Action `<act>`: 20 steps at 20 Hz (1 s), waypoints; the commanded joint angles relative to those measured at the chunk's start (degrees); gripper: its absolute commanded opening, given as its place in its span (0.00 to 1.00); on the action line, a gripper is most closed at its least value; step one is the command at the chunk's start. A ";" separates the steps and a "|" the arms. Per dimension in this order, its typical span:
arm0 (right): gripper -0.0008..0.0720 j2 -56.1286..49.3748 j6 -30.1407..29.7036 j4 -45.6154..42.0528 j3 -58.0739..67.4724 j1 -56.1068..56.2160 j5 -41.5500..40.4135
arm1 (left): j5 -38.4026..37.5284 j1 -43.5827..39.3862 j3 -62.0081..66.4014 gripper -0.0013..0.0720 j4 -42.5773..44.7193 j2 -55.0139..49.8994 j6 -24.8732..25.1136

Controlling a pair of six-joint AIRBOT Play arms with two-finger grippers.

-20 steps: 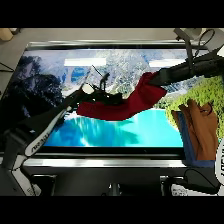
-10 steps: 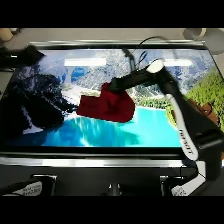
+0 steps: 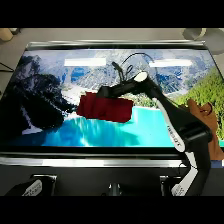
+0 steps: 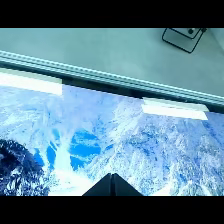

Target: Fold the shirts.

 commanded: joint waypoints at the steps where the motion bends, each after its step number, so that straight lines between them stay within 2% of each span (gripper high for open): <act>1: 0.93 5.09 7.69 -27.23 -0.04 -9.97 15.21 | -0.07 0.37 -2.08 0.06 0.76 0.76 0.26; 3: 0.91 5.49 12.17 -34.73 -0.87 -14.91 19.82 | -0.11 0.26 -3.06 0.06 0.76 0.76 0.28; 4: 0.87 5.49 12.57 -33.94 -2.78 -16.17 19.41 | -0.09 0.26 -3.23 0.06 0.74 0.76 0.28; 9: 0.87 4.55 13.35 -21.64 -14.19 -12.37 2.43 | -0.20 0.26 -3.26 0.06 0.72 0.83 0.24; 11: 0.86 2.45 13.33 -16.74 -14.67 -10.45 0.63 | -0.31 0.26 -3.26 0.06 0.70 0.87 0.22; 12: 0.82 1.53 13.31 -13.99 -14.67 -9.60 0.55 | -0.31 0.26 -3.26 0.06 0.70 0.87 0.22; 14: 0.69 0.61 13.31 -10.75 -14.67 -7.98 0.90 | -0.28 0.26 -3.23 0.06 0.68 0.87 0.20; 15: 0.67 0.55 13.25 -10.27 -14.67 -7.17 0.61 | -0.28 0.26 -3.23 0.06 0.48 0.85 0.17; 16: 0.32 0.57 12.70 -9.75 -14.62 -6.64 0.44 | -0.26 0.26 -3.23 0.06 0.26 0.85 0.20; 17: 0.03 0.63 12.13 -8.39 -14.21 -6.69 1.22 | -0.26 0.26 -3.23 0.06 0.11 0.85 0.20; 19: 0.03 2.10 2.89 -2.16 -11.67 -8.59 3.78 | -0.28 0.26 -3.26 0.06 0.11 0.85 0.20; 20: 0.03 3.43 0.07 0.00 -9.27 -10.27 6.29 | -0.28 0.26 -3.26 0.06 0.11 0.85 0.20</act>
